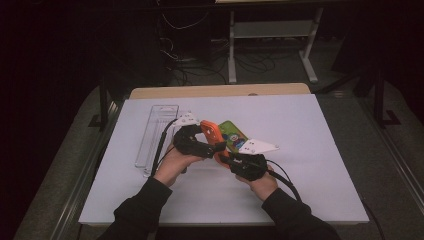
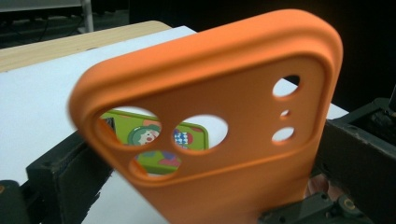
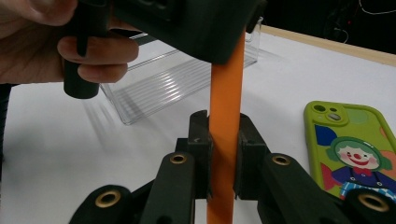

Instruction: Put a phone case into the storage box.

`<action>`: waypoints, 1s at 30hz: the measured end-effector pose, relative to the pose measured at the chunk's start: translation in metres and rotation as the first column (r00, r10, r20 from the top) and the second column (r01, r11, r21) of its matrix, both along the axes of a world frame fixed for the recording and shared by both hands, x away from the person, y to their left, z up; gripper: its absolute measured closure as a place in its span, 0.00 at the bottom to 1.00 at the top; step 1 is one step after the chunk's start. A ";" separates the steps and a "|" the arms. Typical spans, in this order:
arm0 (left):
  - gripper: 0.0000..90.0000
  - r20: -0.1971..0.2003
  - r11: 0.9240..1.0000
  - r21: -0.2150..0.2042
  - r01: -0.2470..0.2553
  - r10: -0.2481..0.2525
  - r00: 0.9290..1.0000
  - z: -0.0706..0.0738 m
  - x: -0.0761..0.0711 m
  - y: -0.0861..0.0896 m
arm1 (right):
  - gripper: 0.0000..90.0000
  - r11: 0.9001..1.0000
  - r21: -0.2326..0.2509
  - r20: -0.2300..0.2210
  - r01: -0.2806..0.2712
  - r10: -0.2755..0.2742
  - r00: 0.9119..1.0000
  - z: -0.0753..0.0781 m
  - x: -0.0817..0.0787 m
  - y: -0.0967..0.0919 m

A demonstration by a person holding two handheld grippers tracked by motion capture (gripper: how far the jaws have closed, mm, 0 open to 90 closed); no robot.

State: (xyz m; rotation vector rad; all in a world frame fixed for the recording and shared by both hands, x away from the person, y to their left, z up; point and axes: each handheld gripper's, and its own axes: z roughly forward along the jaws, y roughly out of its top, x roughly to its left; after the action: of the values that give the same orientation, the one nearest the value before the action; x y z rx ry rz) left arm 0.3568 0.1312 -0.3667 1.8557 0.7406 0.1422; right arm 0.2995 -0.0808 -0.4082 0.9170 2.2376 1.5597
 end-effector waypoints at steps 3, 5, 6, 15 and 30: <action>0.00 0.013 1.000 0.010 0.009 -0.009 1.000 0.000 0.001 -0.001 | 0.87 1.000 0.001 -0.005 -0.001 0.001 1.000 0.000 -0.001 0.001; 0.00 0.016 1.000 0.004 0.008 -0.009 1.000 -0.001 0.001 -0.002 | 0.87 1.000 -0.001 -0.005 -0.002 0.002 1.000 0.000 -0.001 0.001; 0.00 0.016 1.000 0.004 0.003 -0.003 1.000 -0.001 0.001 -0.002 | 0.87 1.000 0.000 -0.005 -0.001 0.001 1.000 0.000 -0.001 0.001; 0.12 0.008 0.999 -0.029 -0.012 0.012 1.000 -0.001 0.001 0.001 | 0.87 1.000 -0.016 0.001 -0.004 0.004 1.000 -0.003 -0.001 0.003; 0.15 0.012 1.000 0.009 -0.002 0.002 1.000 -0.002 0.004 0.001 | 0.66 0.999 -0.049 0.001 -0.020 0.020 1.000 -0.004 0.000 0.003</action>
State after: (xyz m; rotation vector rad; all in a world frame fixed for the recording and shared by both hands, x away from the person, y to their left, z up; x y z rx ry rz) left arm 0.3609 0.1320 -0.3688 1.8607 0.7347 0.1580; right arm 0.2992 -0.0778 -0.4122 0.8825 2.2807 1.5060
